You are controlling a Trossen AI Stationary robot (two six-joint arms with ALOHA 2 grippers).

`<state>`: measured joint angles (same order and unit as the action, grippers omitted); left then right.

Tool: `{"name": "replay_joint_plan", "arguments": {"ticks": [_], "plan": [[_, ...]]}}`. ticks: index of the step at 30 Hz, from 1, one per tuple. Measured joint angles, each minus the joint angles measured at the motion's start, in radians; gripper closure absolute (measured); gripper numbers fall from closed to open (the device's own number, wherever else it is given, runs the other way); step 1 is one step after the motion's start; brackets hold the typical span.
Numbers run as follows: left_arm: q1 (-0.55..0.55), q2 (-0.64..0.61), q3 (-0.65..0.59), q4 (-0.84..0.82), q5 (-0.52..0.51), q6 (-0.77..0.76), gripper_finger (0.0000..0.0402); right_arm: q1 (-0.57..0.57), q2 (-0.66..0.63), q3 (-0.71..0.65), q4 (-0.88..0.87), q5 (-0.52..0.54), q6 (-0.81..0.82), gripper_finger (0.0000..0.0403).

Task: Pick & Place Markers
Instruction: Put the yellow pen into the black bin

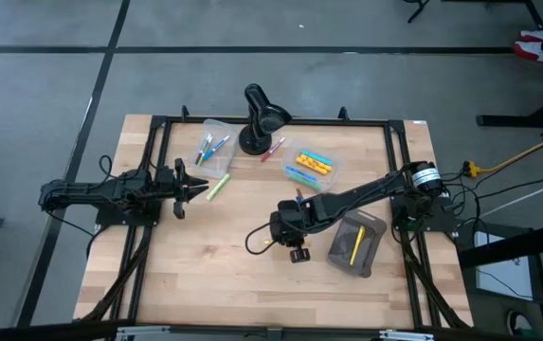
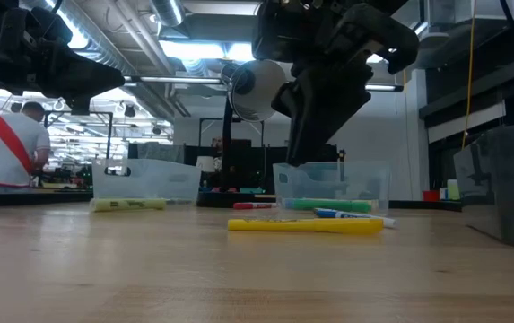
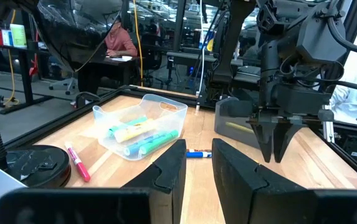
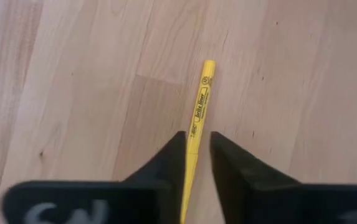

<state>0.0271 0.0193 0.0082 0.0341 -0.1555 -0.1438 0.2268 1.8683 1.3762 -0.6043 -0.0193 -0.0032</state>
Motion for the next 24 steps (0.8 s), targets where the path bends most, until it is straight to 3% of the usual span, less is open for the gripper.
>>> {"name": "replay_joint_plan", "arguments": {"ticks": [6,10,18,24], "plan": [[0.0,0.0,0.0,0.0,0.0,0.0,0.0329,-0.004,0.002,0.0,0.025,0.003,0.004,0.0222],[0.0,0.0,0.0,0.0,0.0,0.0,0.0329,-0.004,0.002,0.0,0.04,0.053,0.052,0.0189],[0.0,0.0,0.0,0.0,0.0,0.0,0.0329,-0.004,0.017,-0.004,0.061,0.053,0.085,0.0205],[0.0,0.0,0.0,0.0,0.0,0.0,0.0329,-0.004,0.099,-0.008,0.049,0.036,0.105,0.0229]]}}
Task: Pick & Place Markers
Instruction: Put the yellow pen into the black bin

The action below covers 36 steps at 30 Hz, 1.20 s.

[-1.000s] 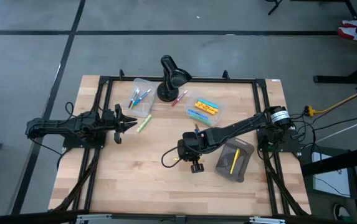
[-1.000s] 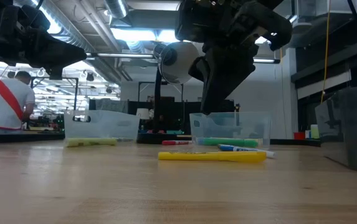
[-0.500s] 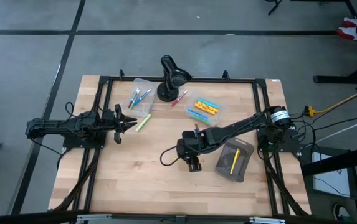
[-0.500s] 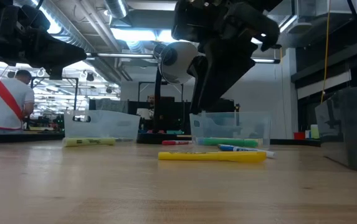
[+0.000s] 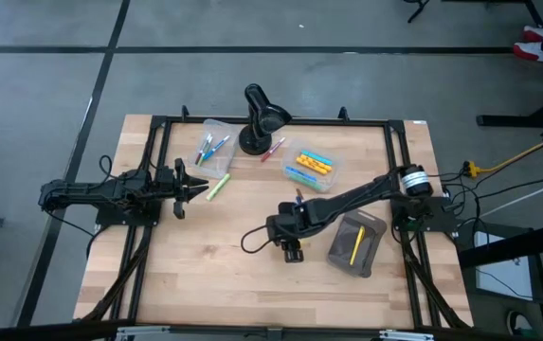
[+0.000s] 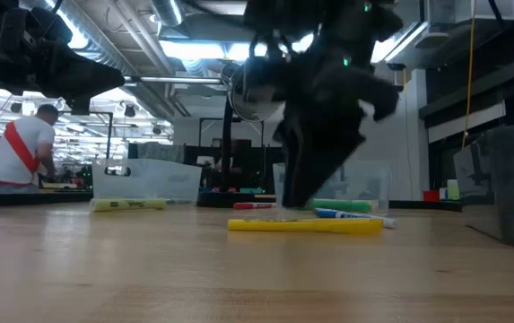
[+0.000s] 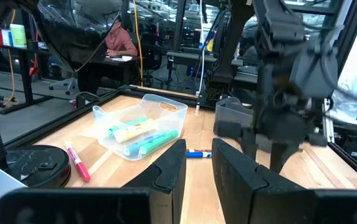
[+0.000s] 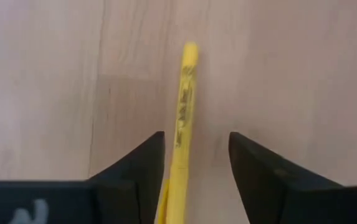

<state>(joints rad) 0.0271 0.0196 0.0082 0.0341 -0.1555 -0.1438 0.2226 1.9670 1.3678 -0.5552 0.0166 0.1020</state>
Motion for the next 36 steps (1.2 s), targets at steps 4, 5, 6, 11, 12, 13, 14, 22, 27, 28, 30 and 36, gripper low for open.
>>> {"name": "replay_joint_plan", "arguments": {"ticks": [4,5,6,11,12,13,14,22,27,28,30,36], "plan": [[0.0,0.0,0.0,0.0,0.0,0.0,0.0329,-0.002,0.045,0.001,-0.007,-0.007,0.003,0.0239],[0.0,0.0,0.0,0.0,0.0,0.0,0.0329,-0.003,0.049,0.002,-0.008,-0.009,0.003,0.0241],[0.0,0.0,0.0,0.0,0.0,0.0,0.0329,-0.003,0.054,0.003,-0.009,-0.007,0.003,0.0243],[0.0,0.0,0.0,0.0,0.0,0.0,0.0329,-0.009,0.062,0.004,-0.009,-0.008,0.0,0.0258],[0.0,0.0,0.0,0.0,0.0,0.0,0.0329,-0.012,0.062,0.004,-0.01,-0.009,0.0,0.0264],[0.0,0.0,0.0,0.0,0.0,0.0,0.0329,-0.014,0.063,0.004,-0.01,-0.01,0.0,0.0271],[0.0,0.0,0.0,0.0,0.0,0.0,0.0329,-0.016,0.063,0.004,-0.011,-0.01,0.0,0.028],[0.0,0.0,0.0,0.0,0.0,0.0,0.0329,-0.028,0.065,0.003,-0.014,-0.014,-0.004,0.0371],[0.0,0.0,0.0,0.0,0.0,0.0,0.0329,-0.031,0.066,0.003,-0.015,-0.02,-0.004,0.0378],[0.0,0.0,0.0,0.0,0.0,0.0,0.0329,-0.031,0.066,0.007,-0.021,-0.021,-0.005,0.0378],[0.0,0.0,0.0,0.0,0.0,0.0,0.0329,-0.031,0.068,0.025,-0.05,-0.022,-0.007,0.0378],[0.0,0.0,0.0,0.0,0.0,0.0,0.0329,-0.031,0.077,0.126,-0.203,-0.021,-0.028,0.0374]]}}
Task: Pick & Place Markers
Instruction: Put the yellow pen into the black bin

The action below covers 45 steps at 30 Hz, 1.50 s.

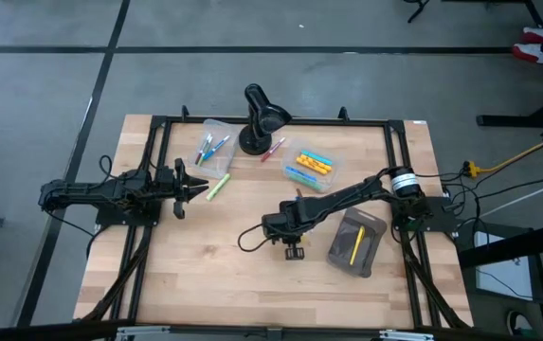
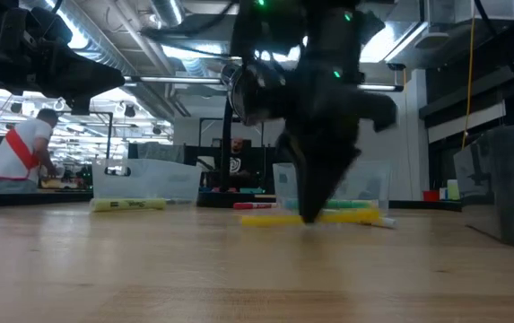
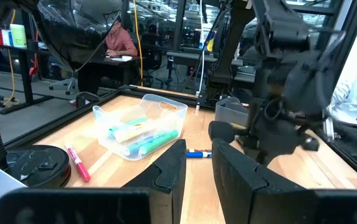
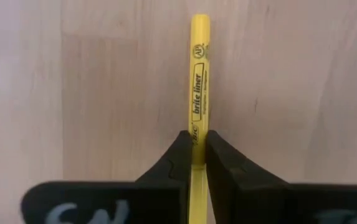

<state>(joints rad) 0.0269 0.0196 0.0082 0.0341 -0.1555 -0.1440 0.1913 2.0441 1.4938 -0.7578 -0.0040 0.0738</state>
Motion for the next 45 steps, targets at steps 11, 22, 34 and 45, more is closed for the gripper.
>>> {"name": "replay_joint_plan", "arguments": {"ticks": [11,22,34,45], "plan": [[0.0,0.0,0.0,0.0,0.0,0.0,0.0329,-0.011,-0.004,0.16,-0.202,0.003,-0.056,0.0368],[0.0,0.0,0.0,0.0,0.0,0.0,0.0329,-0.013,-0.013,0.259,-0.375,0.0,-0.061,0.0367],[0.0,0.0,0.0,0.0,0.0,0.0,0.0329,-0.013,-0.191,0.249,-0.433,0.009,0.009,0.0366],[0.0,0.0,0.0,0.0,0.0,0.0,0.0329,0.011,-0.305,0.249,-0.549,0.122,0.145,0.0366]]}}
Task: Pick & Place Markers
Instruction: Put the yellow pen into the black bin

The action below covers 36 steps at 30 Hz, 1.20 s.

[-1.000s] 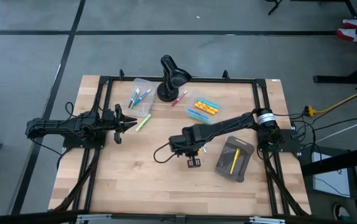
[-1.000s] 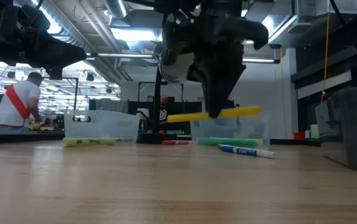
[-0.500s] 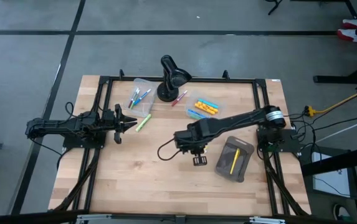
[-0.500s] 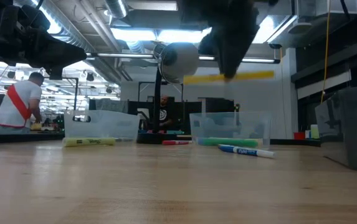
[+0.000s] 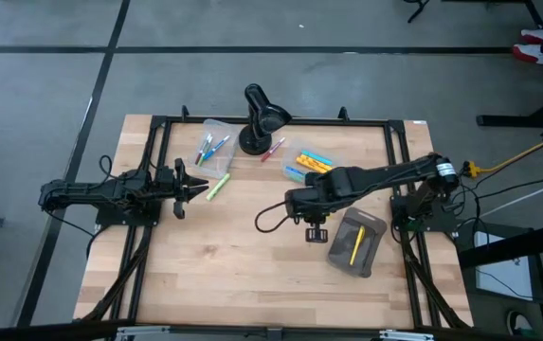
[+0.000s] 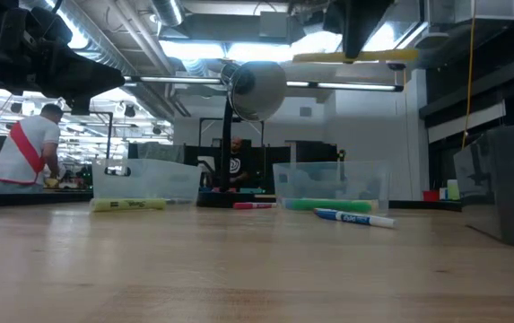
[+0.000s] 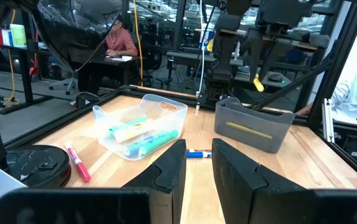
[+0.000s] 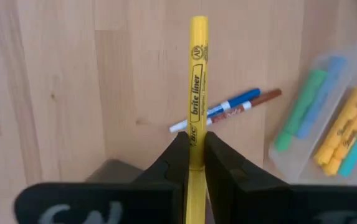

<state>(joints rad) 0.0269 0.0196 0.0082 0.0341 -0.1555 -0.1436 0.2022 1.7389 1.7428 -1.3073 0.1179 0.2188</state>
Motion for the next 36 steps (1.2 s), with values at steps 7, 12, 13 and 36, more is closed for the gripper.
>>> {"name": "replay_joint_plan", "arguments": {"ticks": [7,12,13,36], "plan": [[0.0,0.0,0.0,0.0,0.0,0.0,0.0329,0.046,-0.025,0.0,-0.053,0.057,0.08,0.0366],[0.0,0.0,0.0,0.0,0.0,0.0,0.0329,0.088,-0.043,0.0,-0.097,0.118,0.146,0.0366],[0.0,0.0,0.0,0.0,0.0,0.0,0.0329,0.098,-0.05,0.0,-0.104,0.127,0.163,0.0366],[0.0,0.0,0.0,0.0,0.0,0.0,0.0329,0.293,-0.159,0.0,-0.263,0.249,0.692,0.0366]]}}
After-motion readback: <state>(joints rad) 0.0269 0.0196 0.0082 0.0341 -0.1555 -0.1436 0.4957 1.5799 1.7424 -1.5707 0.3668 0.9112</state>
